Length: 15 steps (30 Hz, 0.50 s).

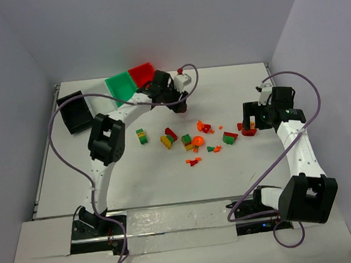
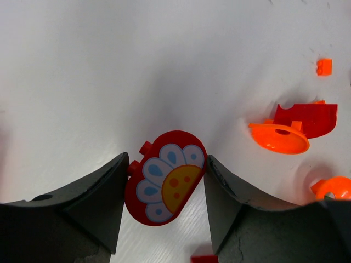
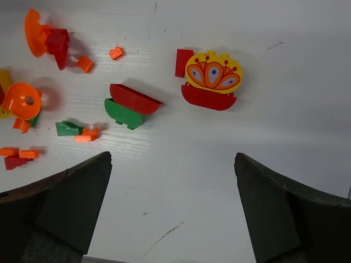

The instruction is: Sort the legos into containers by color

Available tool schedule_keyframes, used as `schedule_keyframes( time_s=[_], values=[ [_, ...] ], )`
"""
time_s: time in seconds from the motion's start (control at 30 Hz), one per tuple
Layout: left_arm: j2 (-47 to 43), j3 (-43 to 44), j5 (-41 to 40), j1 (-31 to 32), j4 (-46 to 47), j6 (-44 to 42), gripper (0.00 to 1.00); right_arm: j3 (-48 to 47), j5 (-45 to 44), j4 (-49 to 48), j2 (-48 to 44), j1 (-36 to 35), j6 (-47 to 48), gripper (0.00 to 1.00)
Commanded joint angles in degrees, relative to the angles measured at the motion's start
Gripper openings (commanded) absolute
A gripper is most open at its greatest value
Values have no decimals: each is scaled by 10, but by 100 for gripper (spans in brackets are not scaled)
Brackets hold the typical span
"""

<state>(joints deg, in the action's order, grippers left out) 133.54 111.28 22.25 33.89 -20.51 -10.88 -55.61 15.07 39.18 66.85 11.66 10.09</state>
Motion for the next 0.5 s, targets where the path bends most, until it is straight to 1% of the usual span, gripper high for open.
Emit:
schedule_keyframes(
  time_s=[0.0,0.1,0.17,0.23,0.33,0.47],
  values=[
    [-85,6,-11,-42,19,30,0,-31,12,-2,-15,3,-6,100],
    [-96,12,-37,-62,25,33,0,-32,12,-3,-13,3,-6,100],
    [-94,20,-74,-83,33,33,0,-33,11,-4,-12,3,-6,100],
    [-86,31,-115,-101,57,32,0,-34,11,-4,-11,3,-7,100],
    [-71,33,-151,-122,97,28,0,-33,10,-3,-12,3,-8,100],
    [-44,45,-152,-140,148,27,0,-29,5,-3,-12,3,-9,100]
  ],
)
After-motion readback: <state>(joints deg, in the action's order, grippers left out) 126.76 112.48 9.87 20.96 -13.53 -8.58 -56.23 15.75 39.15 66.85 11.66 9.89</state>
